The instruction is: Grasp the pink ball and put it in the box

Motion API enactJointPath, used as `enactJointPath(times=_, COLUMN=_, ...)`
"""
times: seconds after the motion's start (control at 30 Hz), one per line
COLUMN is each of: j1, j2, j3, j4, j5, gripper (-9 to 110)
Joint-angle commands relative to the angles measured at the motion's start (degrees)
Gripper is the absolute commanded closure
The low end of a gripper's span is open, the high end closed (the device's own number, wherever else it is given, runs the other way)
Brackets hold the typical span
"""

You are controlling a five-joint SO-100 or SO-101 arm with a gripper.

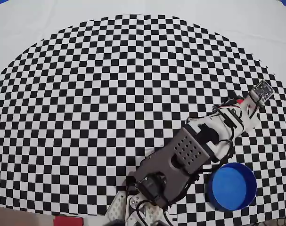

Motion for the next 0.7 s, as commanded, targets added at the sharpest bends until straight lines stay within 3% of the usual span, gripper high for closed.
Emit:
enactJointPath(times=0.0, j1=0.0, j2=0.2, j3=-1.9, j4=-1.1, j5=-0.5, gripper=67)
enactJointPath(times=0.07, j1=0.0, j2=0.1, j3=-1.8, j4=-1.5, j5=-0.5, gripper=74)
enactJointPath(times=0.13, j1=-0.1, j2=-0.2, j3=-1.8, j4=-2.3, j5=-0.5, gripper=100)
enactJointPath(times=0.67, j1=0.4, j2=0.4, j3=-1.9, j4=-3.5, j5=-0.5, gripper=101)
